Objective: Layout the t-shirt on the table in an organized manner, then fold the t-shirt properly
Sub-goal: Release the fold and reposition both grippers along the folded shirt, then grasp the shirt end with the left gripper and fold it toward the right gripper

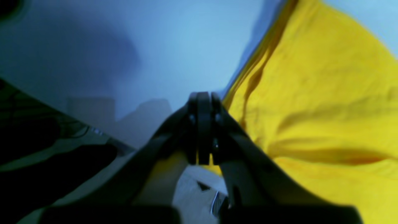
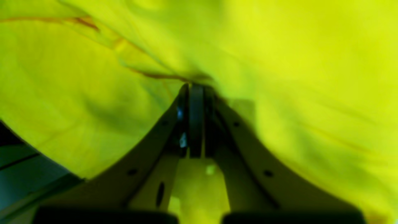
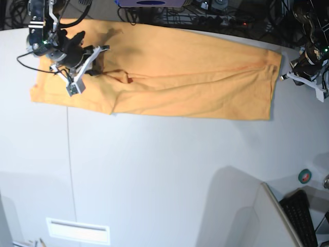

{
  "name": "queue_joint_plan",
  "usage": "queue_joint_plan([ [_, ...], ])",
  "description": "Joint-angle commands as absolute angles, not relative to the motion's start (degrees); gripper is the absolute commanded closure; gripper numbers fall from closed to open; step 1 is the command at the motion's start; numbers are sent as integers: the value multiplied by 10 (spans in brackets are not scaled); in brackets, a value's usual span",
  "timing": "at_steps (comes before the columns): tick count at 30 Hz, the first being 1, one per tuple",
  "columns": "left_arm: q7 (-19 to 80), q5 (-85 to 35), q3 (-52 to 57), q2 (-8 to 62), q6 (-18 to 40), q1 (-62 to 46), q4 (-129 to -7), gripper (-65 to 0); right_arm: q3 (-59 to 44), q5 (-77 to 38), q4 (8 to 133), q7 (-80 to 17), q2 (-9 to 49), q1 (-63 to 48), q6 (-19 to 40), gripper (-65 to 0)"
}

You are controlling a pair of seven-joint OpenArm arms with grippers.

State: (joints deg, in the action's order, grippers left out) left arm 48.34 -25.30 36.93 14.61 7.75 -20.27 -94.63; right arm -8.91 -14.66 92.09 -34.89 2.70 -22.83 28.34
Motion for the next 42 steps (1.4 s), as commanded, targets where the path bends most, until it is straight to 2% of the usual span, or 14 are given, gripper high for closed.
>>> queue_joint_plan([
  [1,473,-256,372,156,79,-203,-973,0,-91,-156,961,-342,37,-242,291,0],
  [4,473,-256,341,155,102,-201,-986,0,-108,-156,1007,-342,47,-269,290,0],
  [7,471,-250,284,153,118,-171,-966,0,-160,-156,982,-342,47,-251,290,0],
  [10,465,-250,250,152,118,-130,-881,0,-194,-155,919,-342,50,-220,291,0],
  [18,398,-250,146,166,118,-50,-704,0,-197,-155,735,-309,113,-138,291,0],
  [26,381,-250,119,164,100,44,-618,0,-197,-155,603,-268,151,-47,291,0],
  [32,383,-255,131,170,100,31,-709,0,-198,-160,667,-268,157,-52,291,0],
  [38,382,-257,233,173,107,-21,-789,0,-197,-158,779,-268,132,-102,294,0],
  [40,382,-257,252,174,133,-25,-784,0,-197,-158,793,-268,125,-110,294,0],
  [41,382,-257,260,174,155,-25,-778,-94,-196,-157,800,-268,123,-115,294,0],
  [42,382,-257,264,174,173,-25,-772,-216,-194,-157,805,-268,123,-120,294,0],
])
